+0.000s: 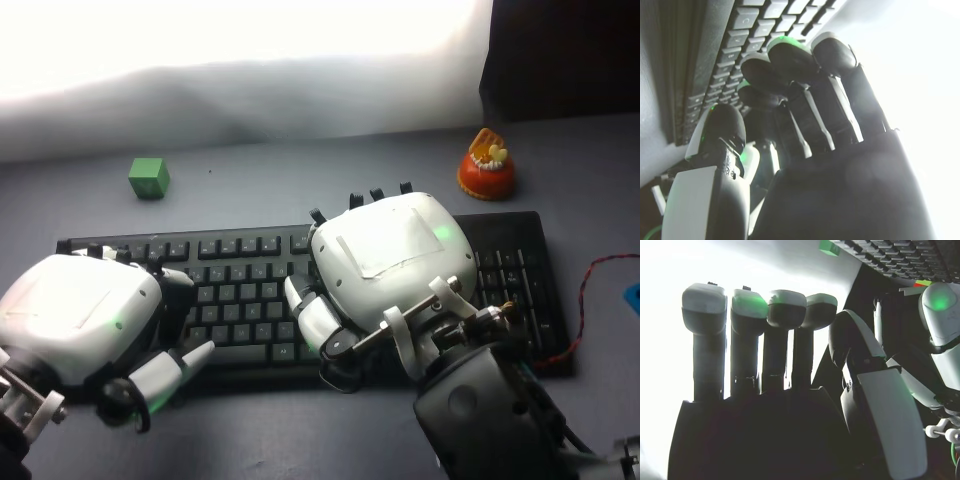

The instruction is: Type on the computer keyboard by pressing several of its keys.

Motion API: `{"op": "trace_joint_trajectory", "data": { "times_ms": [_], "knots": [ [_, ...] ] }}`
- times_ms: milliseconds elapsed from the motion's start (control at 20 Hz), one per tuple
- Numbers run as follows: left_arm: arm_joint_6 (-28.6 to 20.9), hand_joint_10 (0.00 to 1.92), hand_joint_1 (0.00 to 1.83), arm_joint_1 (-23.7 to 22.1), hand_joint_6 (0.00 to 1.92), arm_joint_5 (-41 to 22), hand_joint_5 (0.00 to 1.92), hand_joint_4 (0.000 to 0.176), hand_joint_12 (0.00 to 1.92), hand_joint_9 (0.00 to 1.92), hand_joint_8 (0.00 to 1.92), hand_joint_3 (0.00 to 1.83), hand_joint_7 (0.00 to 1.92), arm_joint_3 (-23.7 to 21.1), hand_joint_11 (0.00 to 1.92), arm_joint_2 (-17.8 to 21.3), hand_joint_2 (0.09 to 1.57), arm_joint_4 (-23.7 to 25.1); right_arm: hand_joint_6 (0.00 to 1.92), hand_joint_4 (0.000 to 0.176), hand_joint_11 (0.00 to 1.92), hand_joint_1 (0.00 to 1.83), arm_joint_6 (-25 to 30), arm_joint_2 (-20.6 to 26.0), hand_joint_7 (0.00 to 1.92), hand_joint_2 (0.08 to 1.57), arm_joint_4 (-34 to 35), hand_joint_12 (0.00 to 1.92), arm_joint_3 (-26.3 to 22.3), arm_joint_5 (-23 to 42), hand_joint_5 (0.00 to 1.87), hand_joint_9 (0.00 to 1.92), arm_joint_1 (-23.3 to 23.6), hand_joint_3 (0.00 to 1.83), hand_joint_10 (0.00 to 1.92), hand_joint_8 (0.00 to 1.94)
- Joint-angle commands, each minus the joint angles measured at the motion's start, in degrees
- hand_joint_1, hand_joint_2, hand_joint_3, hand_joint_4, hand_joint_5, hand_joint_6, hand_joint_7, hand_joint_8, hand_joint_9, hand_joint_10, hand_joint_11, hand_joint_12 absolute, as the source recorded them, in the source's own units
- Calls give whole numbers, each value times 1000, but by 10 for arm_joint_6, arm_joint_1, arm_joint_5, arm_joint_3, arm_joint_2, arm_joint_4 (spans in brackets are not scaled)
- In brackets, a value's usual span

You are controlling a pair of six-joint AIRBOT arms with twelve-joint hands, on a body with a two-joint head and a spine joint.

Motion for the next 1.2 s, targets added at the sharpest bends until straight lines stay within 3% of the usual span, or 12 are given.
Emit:
{"op": "trace_joint_trajectory", "data": {
  "times_ms": [0, 50, 100, 200, 450, 550, 600, 750, 850, 950, 1050, 1150],
  "knots": [
    [-1, 124, 650, -1, 90, -57, 34, 34, 419, 39, 72, 180, 85, 0, 0, 6, 1146, 23, 167, 0, 0, 565, 3, 1, 138, 1029, -55, 483, 2, 27, 58, 50, 2, 305, 140, 68],
    [-1, 36, 683, 0, 15, -57, 55, 23, 422, 74, 6, 37, 114, 0, 0, 6, 1234, 23, 54, 0, 0, 582, 5, 1, 162, 1114, -55, 443, 3, 26, 104, 99, 2, 110, 42, 5],
    [-1, 24, 691, 0, 10, -56, 62, 25, 435, 77, 0, 22, 110, -1, 0, 6, 1246, 23, 28, 0, 0, 607, 7, 1, 176, 1133, -55, 461, 5, 24, 128, 115, 2, 52, 18, 4],
    [-1, 11, 735, 0, 5, -55, 67, 29, 502, 80, 0, 5, 93, -1, 0, 7, 1236, 23, 15, 0, 0, 586, 8, 1, 154, 1156, -55, 430, 6, 22, 121, 103, 0, 43, 7, 0],
    [-4, 1, 704, 15, 3, -50, 47, 41, 279, 70, 2, 5, 61, 1, 0, 9, 1268, 23, 10, 0, 0, 578, 32, 1, 151, 1171, -46, 456, 6, -30, 158, 105, -6, 22, 3, 3],
    [-6, 1, 659, 21, 1, -46, 36, 47, 311, 82, 2, 7, 67, 2, 0, 11, 1281, 26, 4, 0, 0, 580, 39, 1, 162, 1172, -9, 455, 10, -67, 147, 111, -4, 19, 5, 5],
    [-6, 1, 655, 26, 1, -46, 35, 48, 344, 82, 2, 5, 67, 2, 0, 11, 1281, 34, 10, 0, 0, 596, 39, -1, 194, 1164, 18, 503, 16, -81, 166, 131, -2, 12, 10, 9],
    [-6, 29, 738, 38, 18, -40, 133, 51, 721, 199, 12, 0, 164, 1, 0, 7, 1234, 40, 95, 0, 0, 649, 45, -13, 447, 1148, 28, 892, 40, -93, 395, 332, -9, 0, 73, 38],
    [-5, 37, 728, 46, 19, -39, 184, 52, 822, 271, 25, 0, 284, -3, 0, 4, 1240, 40, 284, 0, 0, 678, 47, -21, 566, 1147, 36, 1048, 62, -111, 413, 386, -12, 0, 221, 44],
    [-6, 39, 718, 54, 18, -36, 212, 49, 911, 306, 28, 1, 354, -6, 0, 4, 1247, 40, 523, 0, 0, 669, 46, -28, 569, 1152, 45, 1136, 71, -112, 304, 287, -12, 0, 500, 39],
    [-6, 40, 703, 59, 9, -36, 205, 42, 965, 325, 18, 3, 358, -5, 0, 3, 1260, 40, 612, 0, 0, 676, 44, -30, 594, 1145, 45, 1201, 71, -111, 274, 246, -11, 0, 663, 44],
    [-6, 36, 724, 62, 17, -35, 231, 36, 954, 326, 13, 3, 360, -5, 0, 3, 1267, 40, 612, 0, 0, 676, 41, -32, 576, 1145, 45, 1209, 70, -107, 248, 231, -9, 0, 675, 36]
  ]
}}
